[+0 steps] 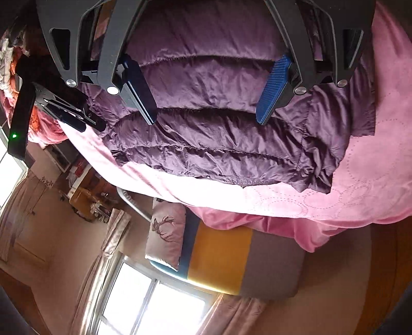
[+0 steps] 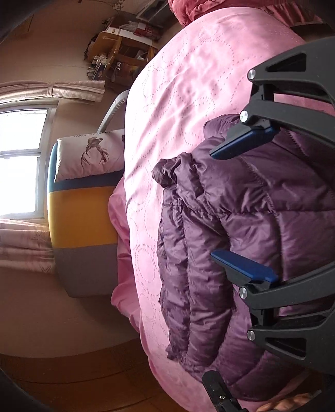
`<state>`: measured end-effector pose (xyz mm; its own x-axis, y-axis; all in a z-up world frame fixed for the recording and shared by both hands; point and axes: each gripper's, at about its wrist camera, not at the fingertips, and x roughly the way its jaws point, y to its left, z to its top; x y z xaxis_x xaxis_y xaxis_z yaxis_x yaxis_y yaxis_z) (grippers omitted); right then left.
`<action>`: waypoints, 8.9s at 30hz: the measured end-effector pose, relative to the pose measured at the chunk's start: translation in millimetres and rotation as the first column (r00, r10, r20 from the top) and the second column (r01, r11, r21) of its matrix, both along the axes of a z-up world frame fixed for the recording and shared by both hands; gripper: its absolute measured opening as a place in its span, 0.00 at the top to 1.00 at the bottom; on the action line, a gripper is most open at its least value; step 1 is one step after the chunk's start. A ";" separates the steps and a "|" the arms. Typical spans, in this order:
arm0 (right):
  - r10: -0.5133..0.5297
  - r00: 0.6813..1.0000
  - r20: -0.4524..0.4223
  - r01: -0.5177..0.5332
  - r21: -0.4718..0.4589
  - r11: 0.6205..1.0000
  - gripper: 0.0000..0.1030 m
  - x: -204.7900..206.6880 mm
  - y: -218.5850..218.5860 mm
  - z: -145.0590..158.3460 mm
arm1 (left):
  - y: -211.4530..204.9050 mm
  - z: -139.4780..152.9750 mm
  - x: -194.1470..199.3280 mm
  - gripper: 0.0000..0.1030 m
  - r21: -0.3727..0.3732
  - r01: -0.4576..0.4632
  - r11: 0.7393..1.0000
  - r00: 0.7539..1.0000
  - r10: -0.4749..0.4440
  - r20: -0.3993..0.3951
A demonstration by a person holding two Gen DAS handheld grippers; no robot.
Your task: Fold large clothes
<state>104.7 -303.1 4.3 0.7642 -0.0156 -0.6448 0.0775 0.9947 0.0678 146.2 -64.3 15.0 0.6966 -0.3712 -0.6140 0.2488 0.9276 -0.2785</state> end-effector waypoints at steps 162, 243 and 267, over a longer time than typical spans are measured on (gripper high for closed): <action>0.100 0.985 -0.141 0.004 0.594 0.804 0.73 -62.4 -68.1 -13.1 | 10.0 -50.0 -29.1 0.29 0.076 0.034 0.997 0.998 -0.030 -0.059; 0.726 0.687 0.009 -0.715 0.186 0.674 0.40 4.0 169.0 49.6 | 208.4 -36.7 6.1 0.50 -0.080 -0.133 0.988 0.953 0.105 -0.283; 0.520 0.819 -0.244 -0.518 0.078 0.852 0.15 160.2 275.7 -20.9 | 236.3 -78.7 -1.9 0.43 -0.197 -0.148 0.969 0.953 0.086 -0.291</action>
<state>265.0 -27.3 -16.6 0.4736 0.3441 -0.8108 -0.4346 0.8920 0.1247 144.2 172.0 -63.7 0.5557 -0.4411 -0.7047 0.0260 0.8565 -0.5155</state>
